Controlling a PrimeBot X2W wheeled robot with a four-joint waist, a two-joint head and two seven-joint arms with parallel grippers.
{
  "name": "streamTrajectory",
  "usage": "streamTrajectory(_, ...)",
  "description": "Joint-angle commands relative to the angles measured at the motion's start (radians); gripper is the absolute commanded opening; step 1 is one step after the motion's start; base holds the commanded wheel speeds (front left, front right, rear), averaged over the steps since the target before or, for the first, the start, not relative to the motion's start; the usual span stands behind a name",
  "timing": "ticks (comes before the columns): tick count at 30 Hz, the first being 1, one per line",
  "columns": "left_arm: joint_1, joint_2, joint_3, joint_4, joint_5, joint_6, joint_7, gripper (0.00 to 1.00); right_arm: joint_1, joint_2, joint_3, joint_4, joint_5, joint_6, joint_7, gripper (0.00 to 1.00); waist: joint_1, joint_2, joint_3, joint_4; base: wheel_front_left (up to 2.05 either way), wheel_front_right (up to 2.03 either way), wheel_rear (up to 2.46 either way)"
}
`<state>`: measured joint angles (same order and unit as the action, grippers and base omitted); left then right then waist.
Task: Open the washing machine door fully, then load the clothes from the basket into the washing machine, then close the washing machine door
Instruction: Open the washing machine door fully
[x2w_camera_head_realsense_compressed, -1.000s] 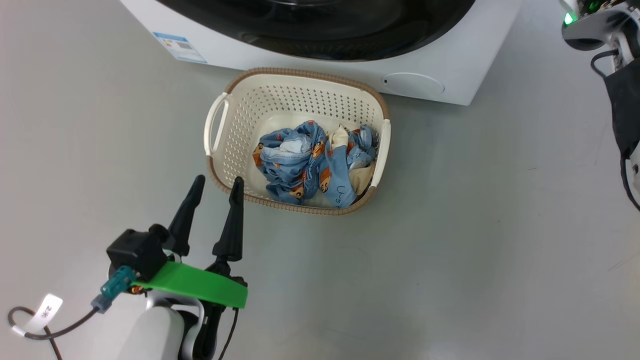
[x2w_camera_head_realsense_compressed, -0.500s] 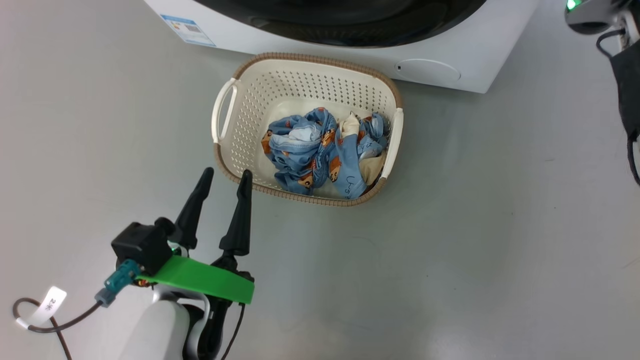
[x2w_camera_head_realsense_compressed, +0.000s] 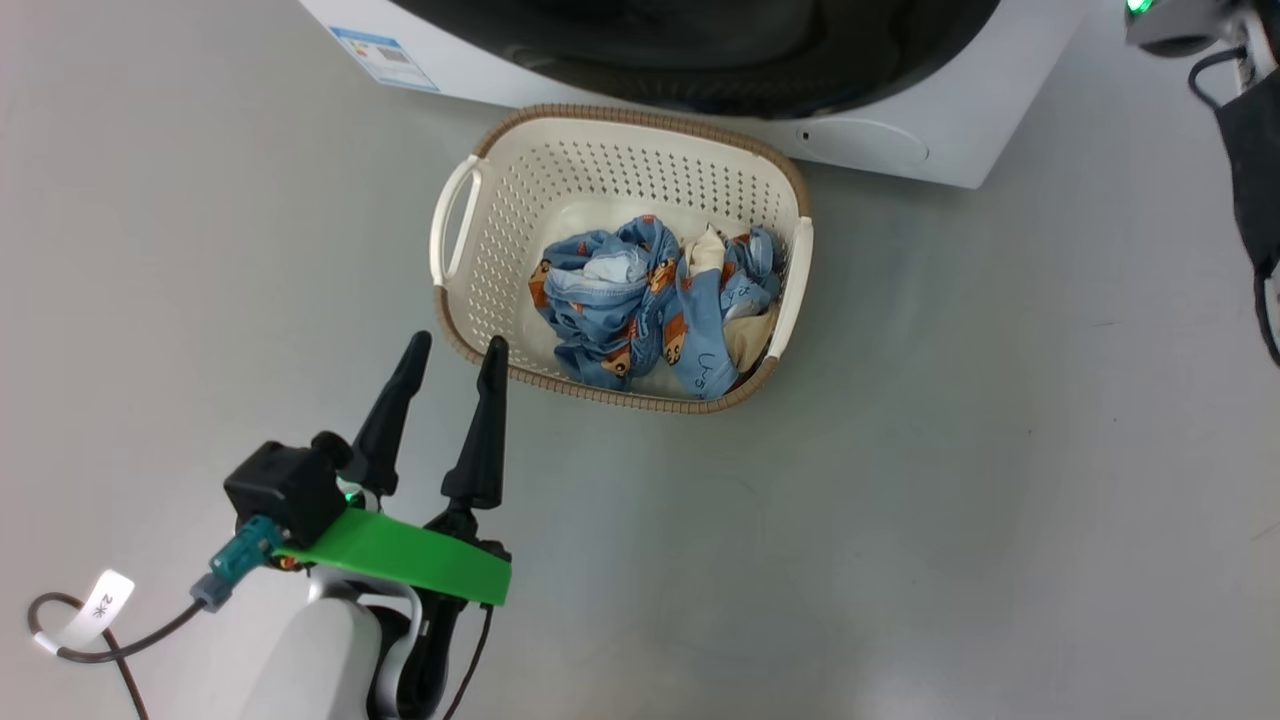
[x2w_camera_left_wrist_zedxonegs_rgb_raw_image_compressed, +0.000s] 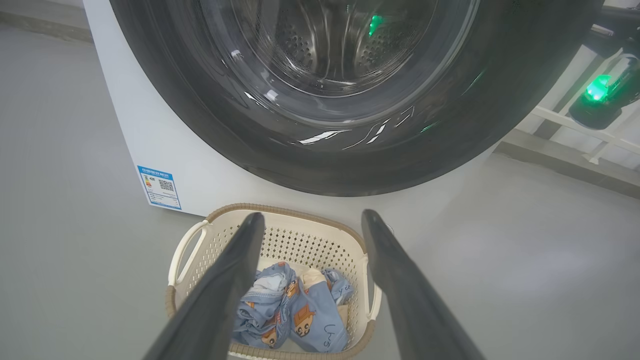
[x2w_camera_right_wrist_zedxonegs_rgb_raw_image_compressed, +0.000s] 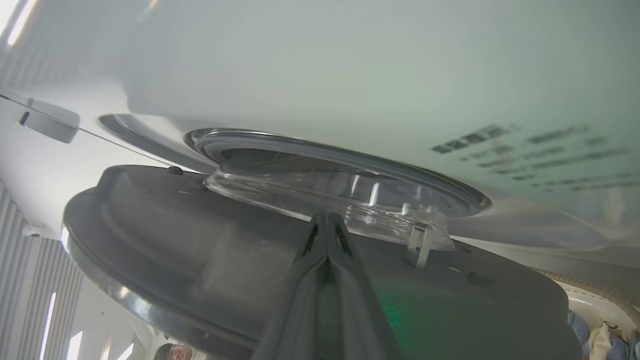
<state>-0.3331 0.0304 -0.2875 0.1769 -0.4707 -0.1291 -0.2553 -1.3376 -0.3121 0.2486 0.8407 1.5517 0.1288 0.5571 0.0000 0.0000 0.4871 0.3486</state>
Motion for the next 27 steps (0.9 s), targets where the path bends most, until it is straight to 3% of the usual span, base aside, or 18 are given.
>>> streamTrajectory(1,-0.011,0.020,0.032,-0.020,-0.002,-0.002,-0.006,1.00,0.024,0.046,0.018,-0.039,-0.004,0.002,0.019,0.00,0.0000,0.0000,-0.009,-0.003,0.00,0.00,0.00)
streamTrajectory(27,0.101,0.020,0.093,0.012,0.099,-0.002,-0.006,1.00,0.311,0.119,0.102,-0.210,0.037,0.002,0.159,0.00,0.0000,0.0000,-0.169,-0.041,0.00,0.00,0.00)
